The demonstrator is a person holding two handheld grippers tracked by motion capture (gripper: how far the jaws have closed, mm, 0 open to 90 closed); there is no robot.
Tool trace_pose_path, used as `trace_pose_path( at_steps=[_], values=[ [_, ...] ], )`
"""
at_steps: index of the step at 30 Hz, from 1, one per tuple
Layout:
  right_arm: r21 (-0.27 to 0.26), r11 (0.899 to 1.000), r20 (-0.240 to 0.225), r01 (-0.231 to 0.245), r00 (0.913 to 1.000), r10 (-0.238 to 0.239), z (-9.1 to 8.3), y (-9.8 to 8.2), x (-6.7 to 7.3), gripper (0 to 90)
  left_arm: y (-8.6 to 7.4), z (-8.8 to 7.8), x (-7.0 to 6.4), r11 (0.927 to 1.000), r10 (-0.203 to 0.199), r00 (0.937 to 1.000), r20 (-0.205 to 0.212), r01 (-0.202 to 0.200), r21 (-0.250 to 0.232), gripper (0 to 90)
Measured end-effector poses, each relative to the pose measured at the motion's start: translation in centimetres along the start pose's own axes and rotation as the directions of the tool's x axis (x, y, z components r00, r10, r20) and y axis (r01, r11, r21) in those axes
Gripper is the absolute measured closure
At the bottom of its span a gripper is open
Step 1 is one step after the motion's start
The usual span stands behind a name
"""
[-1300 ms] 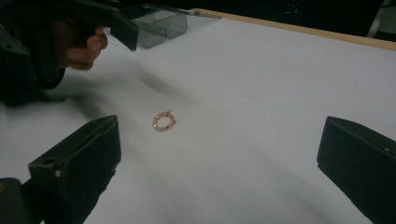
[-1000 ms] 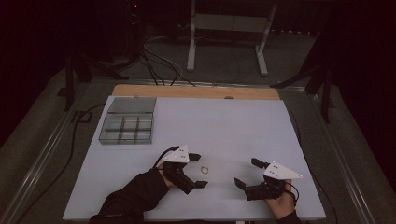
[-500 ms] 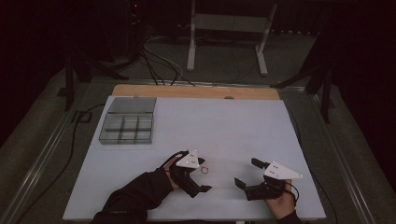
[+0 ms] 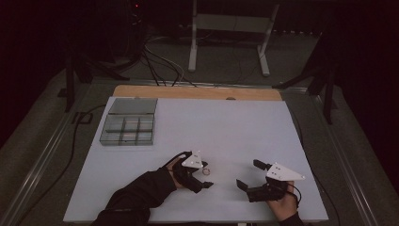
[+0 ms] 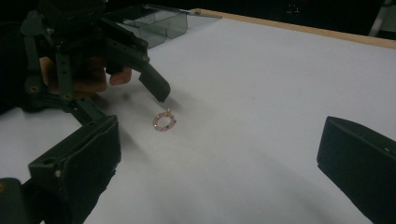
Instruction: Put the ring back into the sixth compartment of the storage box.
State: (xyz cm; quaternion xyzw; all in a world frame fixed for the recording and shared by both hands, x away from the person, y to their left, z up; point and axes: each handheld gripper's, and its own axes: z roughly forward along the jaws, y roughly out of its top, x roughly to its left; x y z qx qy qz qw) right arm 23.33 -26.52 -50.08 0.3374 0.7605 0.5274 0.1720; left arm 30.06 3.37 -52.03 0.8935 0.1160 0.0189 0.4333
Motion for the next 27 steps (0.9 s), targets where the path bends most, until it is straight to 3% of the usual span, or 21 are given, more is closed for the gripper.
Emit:
trace_pose_path(
  at_steps=[13, 27],
  values=[
    [0.005, 1.000, -0.002, 0.001, 1.0000, -0.001, 0.0, -0.1, 0.0, 0.0, 0.2, 0.5, 0.0, 0.9984, 0.048, 0.9976, -0.049, -0.046, 0.032, 59.3],
    [0.005, 1.000, -0.003, 0.002, 1.0000, -0.002, 0.0, 0.0, 0.0, 0.0, 0.0, 1.3, 0.2, 0.9948, 0.063, 0.9958, -0.067, -0.057, 0.084, 76.5]
  ],
)
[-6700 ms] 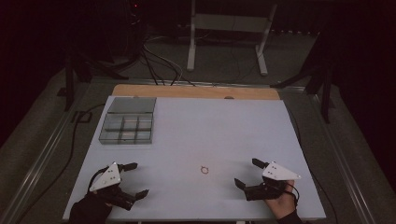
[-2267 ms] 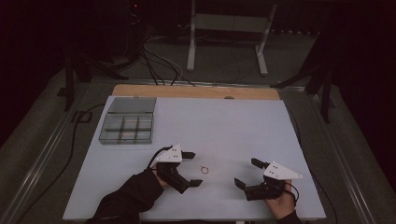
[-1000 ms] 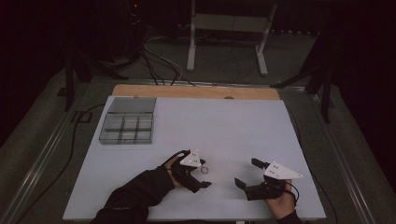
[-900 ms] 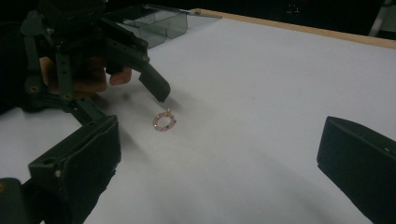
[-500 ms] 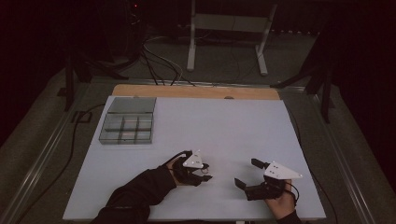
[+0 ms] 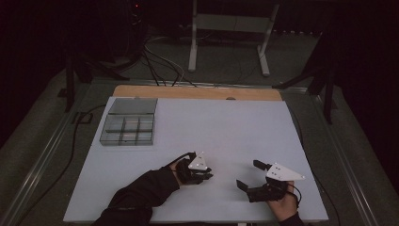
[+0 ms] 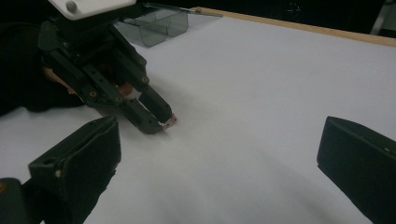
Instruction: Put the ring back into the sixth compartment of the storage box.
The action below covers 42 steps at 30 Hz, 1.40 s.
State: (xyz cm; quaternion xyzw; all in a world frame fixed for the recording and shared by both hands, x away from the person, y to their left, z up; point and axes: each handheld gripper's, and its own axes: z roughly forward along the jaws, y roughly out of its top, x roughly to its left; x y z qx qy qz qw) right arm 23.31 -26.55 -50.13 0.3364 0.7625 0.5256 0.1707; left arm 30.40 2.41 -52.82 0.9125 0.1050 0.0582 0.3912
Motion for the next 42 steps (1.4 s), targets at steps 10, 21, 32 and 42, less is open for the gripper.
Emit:
trace_pose_path(
  at_steps=[10, 21, 32, 42],
  values=[
    [0.002, 1.000, -0.001, 0.000, 1.0000, 0.000, 0.04, 0.00, 0.01, 0.0, 0.44, 0.12, -0.44, 0.9989, 0.027, 0.9994, -0.021, -0.026, 0.038, 85.0],
    [0.002, 1.000, 0.000, 0.005, 1.0000, -0.005, 0.08, 0.01, 0.04, 0.0, 0.29, 0.15, -0.51, 0.9993, 0.024, 0.9994, -0.025, -0.023, 0.029, 88.0],
    [0.004, 1.000, -0.003, 0.005, 1.0000, -0.005, 0.12, 0.00, 0.08, 0.0, 0.26, 0.07, -0.33, 0.9998, 0.010, 0.9998, -0.015, -0.010, 0.019, 88.4],
    [0.001, 1.000, -0.002, 0.003, 1.0000, -0.003, 0.03, 0.00, -0.03, 0.0, 0.60, -0.32, -0.23, 0.9999, 0.000, 0.9999, -0.014, 0.000, -0.010, 89.8]
  ],
)
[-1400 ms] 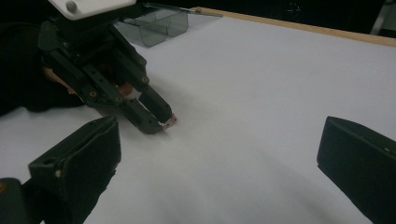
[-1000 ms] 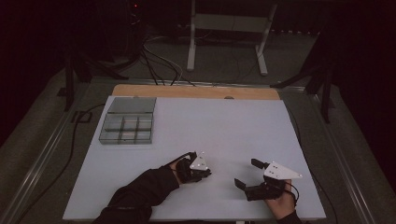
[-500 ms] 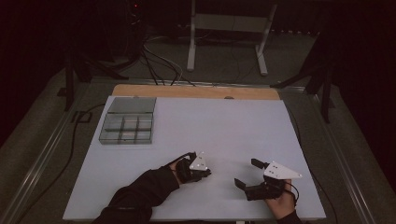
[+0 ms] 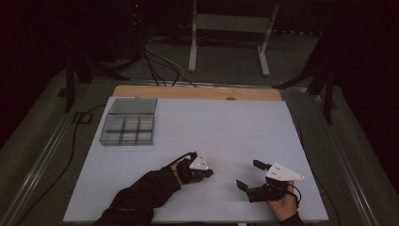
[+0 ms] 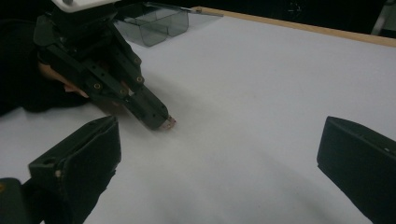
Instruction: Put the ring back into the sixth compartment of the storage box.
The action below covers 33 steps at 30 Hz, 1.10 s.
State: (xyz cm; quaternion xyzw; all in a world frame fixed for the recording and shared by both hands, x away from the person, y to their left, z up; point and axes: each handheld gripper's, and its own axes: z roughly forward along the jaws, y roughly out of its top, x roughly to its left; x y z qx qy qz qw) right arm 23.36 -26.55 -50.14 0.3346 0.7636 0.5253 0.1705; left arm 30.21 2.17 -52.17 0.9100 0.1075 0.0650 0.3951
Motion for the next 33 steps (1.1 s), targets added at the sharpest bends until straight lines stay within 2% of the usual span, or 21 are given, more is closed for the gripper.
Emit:
trace_pose_path(
  at_steps=[15, 18, 33],
  values=[
    [-0.007, 1.000, 0.005, 0.005, 1.0000, -0.005, 0.0, 0.0, 0.1, 0.0, 0.7, -1.3, 0.3, 0.9987, -0.014, 0.9999, 0.001, 0.014, -0.050, 89.8],
    [-0.023, 1.000, 0.008, 0.006, 1.0000, -0.006, -0.2, 0.1, 0.1, 0.0, 0.7, -1.4, 0.4, 0.9986, -0.013, 0.9999, 0.000, 0.013, -0.051, 89.8],
    [-0.012, 1.000, 0.004, 0.001, 1.0000, -0.001, 0.0, 0.0, 0.1, 0.0, 0.9, -2.3, 0.9, 0.9974, -0.028, 0.9996, -0.006, 0.028, -0.067, 89.8]
  ],
)
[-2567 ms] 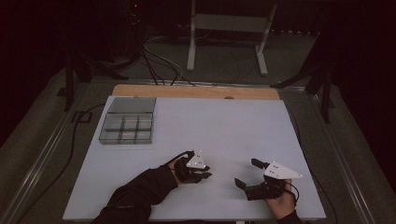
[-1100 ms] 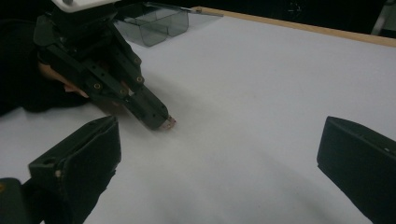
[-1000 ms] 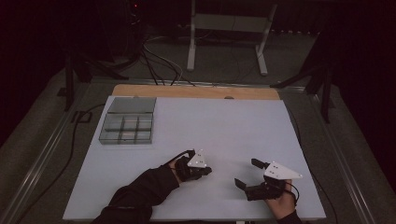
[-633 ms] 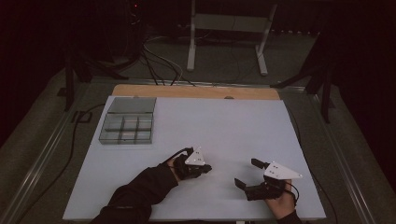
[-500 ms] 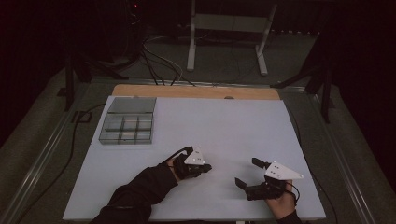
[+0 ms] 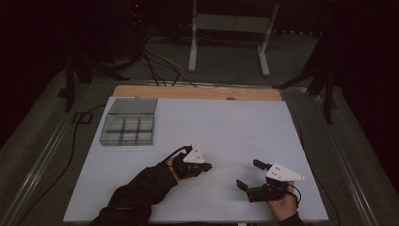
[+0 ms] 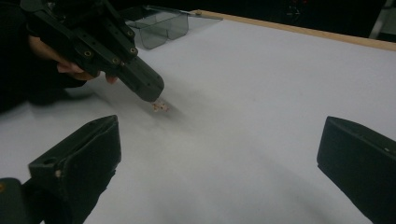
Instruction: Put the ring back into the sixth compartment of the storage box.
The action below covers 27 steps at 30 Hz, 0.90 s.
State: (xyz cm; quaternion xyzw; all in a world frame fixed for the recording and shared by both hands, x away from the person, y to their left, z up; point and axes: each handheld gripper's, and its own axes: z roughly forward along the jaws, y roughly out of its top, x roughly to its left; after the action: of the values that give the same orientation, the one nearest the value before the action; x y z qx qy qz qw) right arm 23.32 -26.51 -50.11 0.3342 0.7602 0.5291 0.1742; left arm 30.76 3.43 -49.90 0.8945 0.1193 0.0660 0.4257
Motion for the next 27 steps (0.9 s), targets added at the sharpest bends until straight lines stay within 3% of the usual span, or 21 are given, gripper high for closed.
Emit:
trace_pose_path(
  at_steps=[27],
  values=[
    [-0.001, 1.000, 0.001, 0.002, 1.0000, -0.002, 0.0, 0.0, 0.0, 0.0, 0.6, -2.4, 1.6, 0.9987, -0.036, 0.9982, -0.048, 0.034, -0.039, 89.8]
  ],
)
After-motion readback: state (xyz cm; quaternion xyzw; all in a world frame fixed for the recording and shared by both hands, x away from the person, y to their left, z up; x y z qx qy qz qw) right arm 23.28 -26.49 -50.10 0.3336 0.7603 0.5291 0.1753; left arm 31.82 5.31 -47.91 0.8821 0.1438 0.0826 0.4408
